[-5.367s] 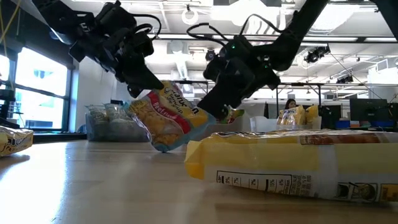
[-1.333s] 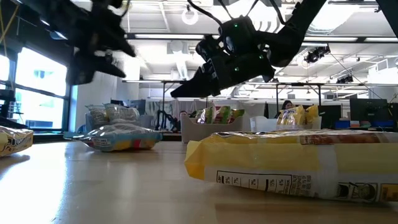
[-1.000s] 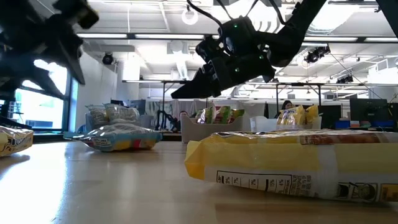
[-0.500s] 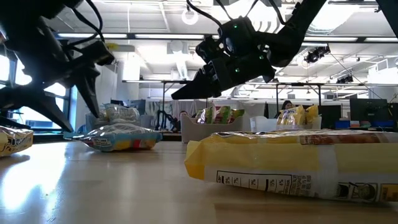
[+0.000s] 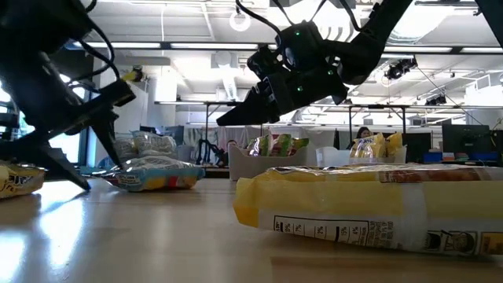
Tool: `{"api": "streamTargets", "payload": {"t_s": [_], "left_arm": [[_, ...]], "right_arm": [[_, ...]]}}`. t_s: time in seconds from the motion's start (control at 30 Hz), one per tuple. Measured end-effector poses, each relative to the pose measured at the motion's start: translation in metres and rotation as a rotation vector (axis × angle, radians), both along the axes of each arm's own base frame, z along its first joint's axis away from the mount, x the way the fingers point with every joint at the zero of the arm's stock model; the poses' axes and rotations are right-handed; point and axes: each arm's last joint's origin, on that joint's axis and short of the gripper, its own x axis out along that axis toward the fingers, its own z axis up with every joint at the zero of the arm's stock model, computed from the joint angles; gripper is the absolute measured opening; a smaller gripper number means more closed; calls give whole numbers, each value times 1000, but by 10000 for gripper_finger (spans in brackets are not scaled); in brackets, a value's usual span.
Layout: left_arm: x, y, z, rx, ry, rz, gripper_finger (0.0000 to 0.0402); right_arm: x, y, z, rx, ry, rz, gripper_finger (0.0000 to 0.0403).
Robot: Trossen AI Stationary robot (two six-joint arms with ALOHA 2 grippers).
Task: Sort Maruchan noodles
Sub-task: Put the top blue noodle pack into the black bin
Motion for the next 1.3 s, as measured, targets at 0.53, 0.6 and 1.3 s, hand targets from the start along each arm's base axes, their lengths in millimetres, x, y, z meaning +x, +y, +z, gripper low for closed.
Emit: {"api": "streamTargets", "payload": {"t_s": [0.53, 0.6, 1.3], "left_arm": [[-17, 15, -19, 288, -61, 54, 134], [-19, 16, -21, 337, -45, 35, 101], [5, 17, 31, 816, -59, -508, 0]], "right_arm": [[0, 0, 0, -7, -1, 2, 0], [0, 0, 0, -7, -1, 2, 0], [-2, -8, -2, 190, 42, -88, 157]]}}
